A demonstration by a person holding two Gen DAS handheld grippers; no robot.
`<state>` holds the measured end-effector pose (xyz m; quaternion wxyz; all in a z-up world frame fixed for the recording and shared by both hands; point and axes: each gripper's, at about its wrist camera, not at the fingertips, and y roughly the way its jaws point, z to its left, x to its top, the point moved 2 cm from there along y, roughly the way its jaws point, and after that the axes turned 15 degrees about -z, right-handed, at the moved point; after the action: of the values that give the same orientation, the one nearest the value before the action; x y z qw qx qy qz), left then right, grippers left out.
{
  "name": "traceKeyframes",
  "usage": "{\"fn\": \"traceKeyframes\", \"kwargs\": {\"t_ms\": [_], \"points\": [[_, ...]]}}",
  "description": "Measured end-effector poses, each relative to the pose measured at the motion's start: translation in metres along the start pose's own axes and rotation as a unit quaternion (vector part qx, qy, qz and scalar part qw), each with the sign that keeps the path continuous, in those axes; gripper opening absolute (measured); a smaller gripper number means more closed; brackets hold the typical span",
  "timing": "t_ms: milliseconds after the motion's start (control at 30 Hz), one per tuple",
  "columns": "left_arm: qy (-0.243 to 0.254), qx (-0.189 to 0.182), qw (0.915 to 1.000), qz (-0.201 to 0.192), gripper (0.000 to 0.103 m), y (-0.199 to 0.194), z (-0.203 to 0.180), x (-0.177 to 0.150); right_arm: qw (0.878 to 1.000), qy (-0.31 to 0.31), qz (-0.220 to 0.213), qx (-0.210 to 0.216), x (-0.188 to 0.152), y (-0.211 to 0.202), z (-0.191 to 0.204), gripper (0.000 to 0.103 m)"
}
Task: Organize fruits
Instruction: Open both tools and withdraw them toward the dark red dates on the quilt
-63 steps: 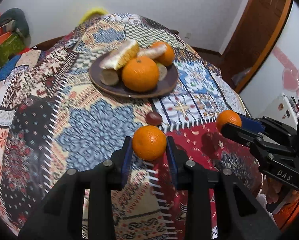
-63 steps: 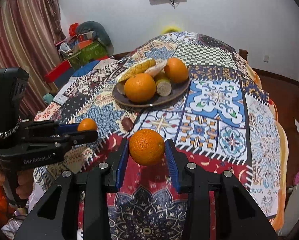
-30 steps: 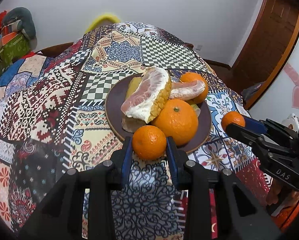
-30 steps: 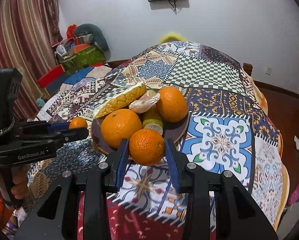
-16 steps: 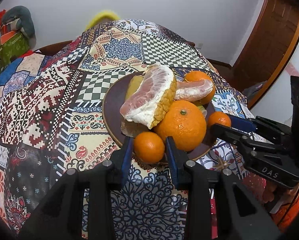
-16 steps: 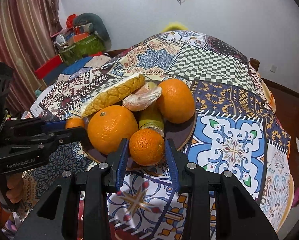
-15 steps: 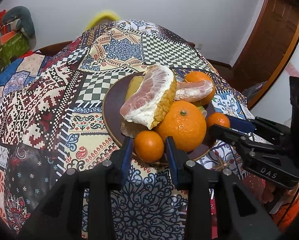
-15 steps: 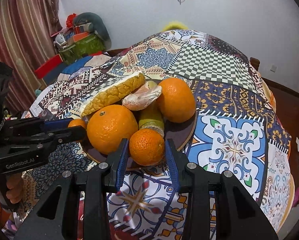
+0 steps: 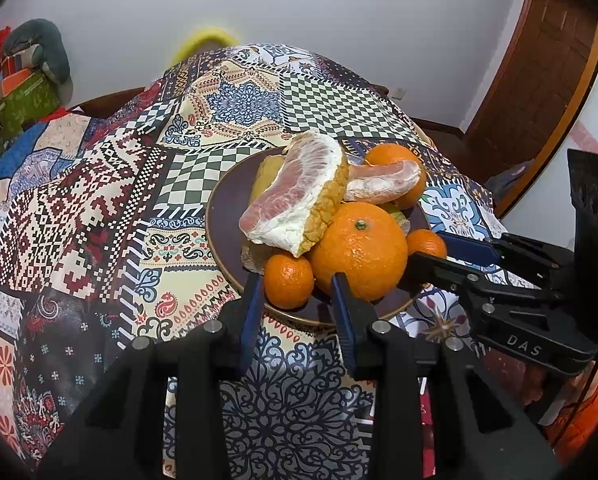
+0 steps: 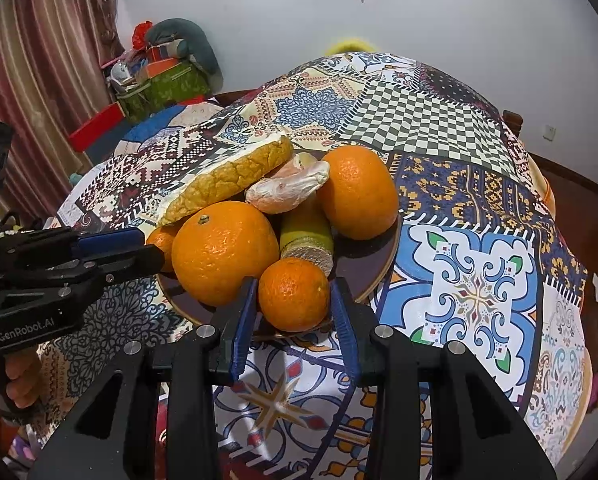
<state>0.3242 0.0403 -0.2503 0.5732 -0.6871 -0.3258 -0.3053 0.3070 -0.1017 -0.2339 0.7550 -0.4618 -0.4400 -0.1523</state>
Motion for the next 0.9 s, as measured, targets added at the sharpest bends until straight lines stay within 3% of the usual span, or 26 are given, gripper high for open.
{"fn": "traceKeyframes", "kwargs": {"t_ms": [533,733,900], "points": [[0.009,0.003,0.9995,-0.031,0.033,-0.055,-0.012,0.01,0.999,0.007,-0.044,0.009,0.001,-0.063,0.032,0.039],[0.013,0.004,0.9994,-0.031,0.034,-0.077,-0.014,-0.001,0.999,0.004,-0.051,0.014,-0.01,-0.084,0.049,0.039],[0.01,0.006,0.9996,-0.027,0.04,-0.093,-0.011,-0.015,0.999,0.0,-0.044,0.009,-0.022,-0.093,0.057,0.04]]}}
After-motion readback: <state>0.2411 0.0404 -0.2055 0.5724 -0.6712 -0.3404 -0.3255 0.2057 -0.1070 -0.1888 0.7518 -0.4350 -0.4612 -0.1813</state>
